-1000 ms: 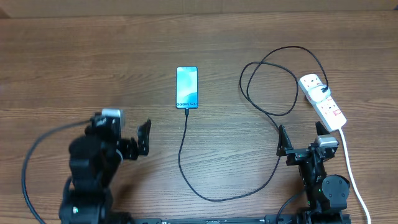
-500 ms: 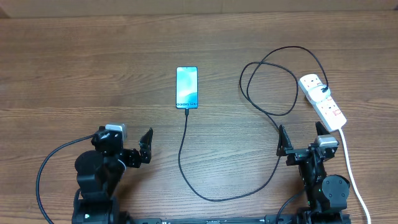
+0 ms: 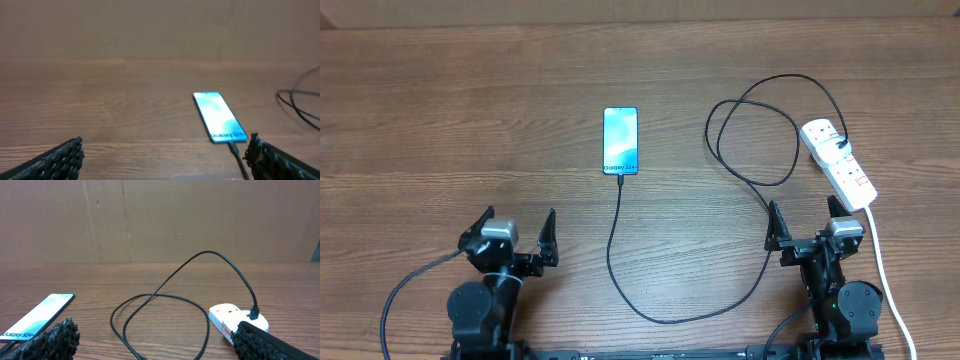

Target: Plug charger to phone and switch on socket

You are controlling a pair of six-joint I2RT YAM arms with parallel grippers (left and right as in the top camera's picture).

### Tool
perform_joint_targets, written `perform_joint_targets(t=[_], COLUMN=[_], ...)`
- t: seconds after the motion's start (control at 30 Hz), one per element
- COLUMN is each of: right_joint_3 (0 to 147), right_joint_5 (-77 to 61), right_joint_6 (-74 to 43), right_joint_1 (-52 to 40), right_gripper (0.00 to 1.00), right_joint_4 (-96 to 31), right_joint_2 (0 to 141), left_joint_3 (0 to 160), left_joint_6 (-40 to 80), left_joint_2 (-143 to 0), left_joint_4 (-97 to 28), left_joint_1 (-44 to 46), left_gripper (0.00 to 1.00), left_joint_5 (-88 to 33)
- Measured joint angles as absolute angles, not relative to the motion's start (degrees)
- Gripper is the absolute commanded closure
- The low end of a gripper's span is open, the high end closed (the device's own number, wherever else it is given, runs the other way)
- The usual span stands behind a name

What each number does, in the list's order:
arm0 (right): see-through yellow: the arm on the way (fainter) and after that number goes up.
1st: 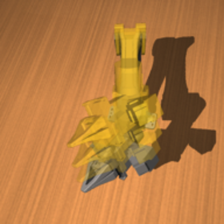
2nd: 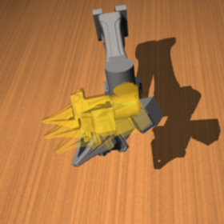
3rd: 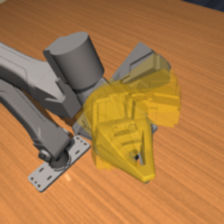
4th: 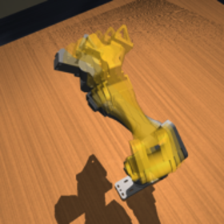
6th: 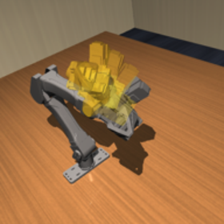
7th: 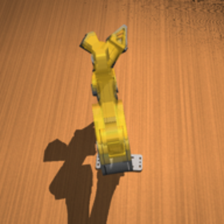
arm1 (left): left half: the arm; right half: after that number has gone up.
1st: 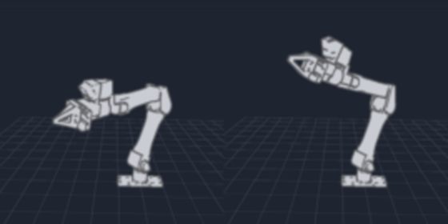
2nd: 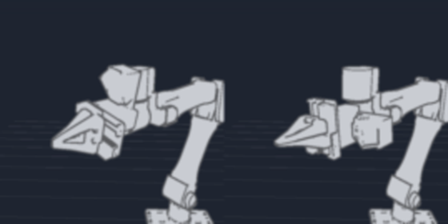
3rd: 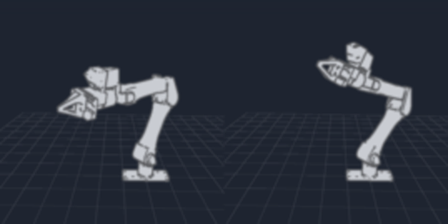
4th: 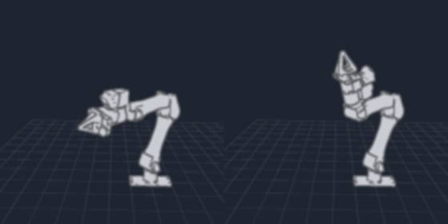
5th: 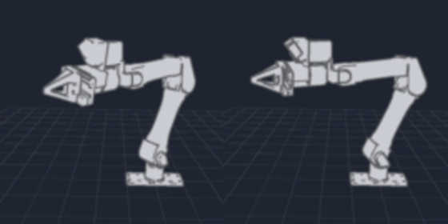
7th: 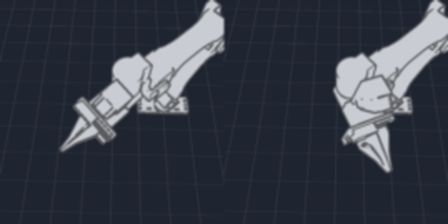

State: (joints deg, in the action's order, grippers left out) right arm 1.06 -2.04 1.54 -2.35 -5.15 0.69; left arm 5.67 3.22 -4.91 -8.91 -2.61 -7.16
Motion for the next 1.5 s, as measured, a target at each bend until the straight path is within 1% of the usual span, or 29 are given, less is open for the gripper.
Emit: perform_joint_targets(t=[0.13, 0.37, 0.67, 0.93, 1.2, 1.5], right_joint_3=[1.06, 1.06, 1.06, 1.06, 1.06, 1.06], right_joint_5=[-2.02, -2.04, -2.04, -2.07, -2.04, -2.04], right_joint_6=[1.52, 1.52, 1.54, 1.52, 1.52, 1.52], right_joint_1=[-2.35, -2.35, -2.35, -2.35, -2.35, -2.35], right_gripper=[0.0, 0.0, 0.0, 0.0, 0.0, 0.0], right_joint_4=[-5.15, -5.17, -5.15, -5.15, -5.15, -5.17], right_joint_2=[0.69, 0.69, 0.69, 0.69, 0.69, 0.69], left_joint_3=[3.92, 2.0, 0.97, 0.97, 0.97, 0.97], left_joint_6=[4.8, 5.87, 3.6, 1.28, 2.7, 3.2], left_joint_2=[-1.26, -0.95, -0.91, -0.91, -0.91, -0.91], left_joint_4=[-8.47, -6.39, -4.69, -4.69, -4.69, -4.69], left_joint_1=[-2.61, -2.59, -0.47, -0.36, -2.7, -2.74], left_gripper=[0.01, 0.0, 0.01, 0.0, 0.01, 0.01], left_joint_5=[-3.86, -0.16, 0.73, 1.17, 1.58, 2.24])
